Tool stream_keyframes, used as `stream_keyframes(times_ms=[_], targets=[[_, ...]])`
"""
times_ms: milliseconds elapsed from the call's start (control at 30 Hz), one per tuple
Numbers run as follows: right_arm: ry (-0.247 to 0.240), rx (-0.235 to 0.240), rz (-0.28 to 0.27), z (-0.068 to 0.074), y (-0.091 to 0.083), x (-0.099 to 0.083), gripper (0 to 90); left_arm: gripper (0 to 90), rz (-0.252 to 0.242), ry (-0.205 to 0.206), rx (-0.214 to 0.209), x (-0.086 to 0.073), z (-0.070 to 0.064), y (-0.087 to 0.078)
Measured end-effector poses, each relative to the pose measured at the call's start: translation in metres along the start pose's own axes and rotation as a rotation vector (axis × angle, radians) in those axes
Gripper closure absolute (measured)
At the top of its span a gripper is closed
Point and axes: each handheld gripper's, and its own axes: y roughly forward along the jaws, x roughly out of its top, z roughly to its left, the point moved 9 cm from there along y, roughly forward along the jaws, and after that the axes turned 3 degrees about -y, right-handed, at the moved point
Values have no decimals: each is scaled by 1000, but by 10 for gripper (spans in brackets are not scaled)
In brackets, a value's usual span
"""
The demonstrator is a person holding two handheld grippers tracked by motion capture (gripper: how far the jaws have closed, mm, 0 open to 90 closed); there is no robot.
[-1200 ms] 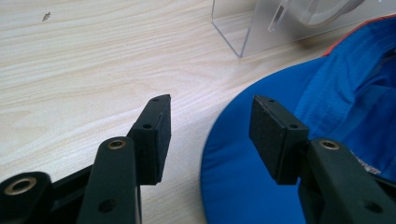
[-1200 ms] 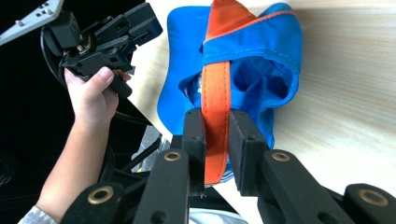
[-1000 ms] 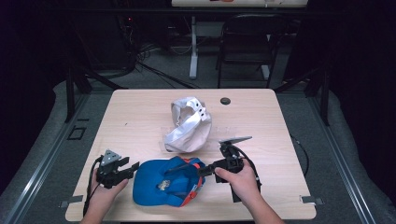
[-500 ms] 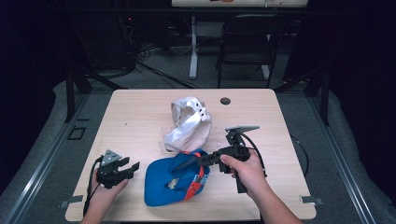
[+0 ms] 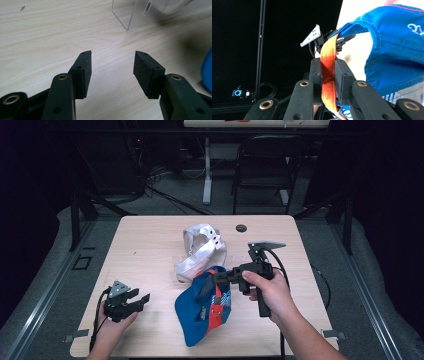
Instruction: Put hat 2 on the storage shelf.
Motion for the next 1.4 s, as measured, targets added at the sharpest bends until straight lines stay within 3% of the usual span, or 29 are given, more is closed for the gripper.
stream_keyframes(times_ms=[133, 533, 767, 1133, 1400], targets=[[-6, -27, -5, 4, -16, 3, 779, 494, 1, 2, 1, 0, 0, 0], [17, -163, -118, -1, -76, 20, 778, 493, 2, -1, 2, 0, -2, 1], [44, -175, -196, 3, -105, 42, 779, 493, 5, 0, 5, -1, 0, 1], [51, -187, -303, 21, -124, 80, 779, 492, 6, 1, 4, -1, 0, 1], [45, -208, -364, 27, -134, 109, 779, 493, 16, -2, 2, -2, 0, 0]])
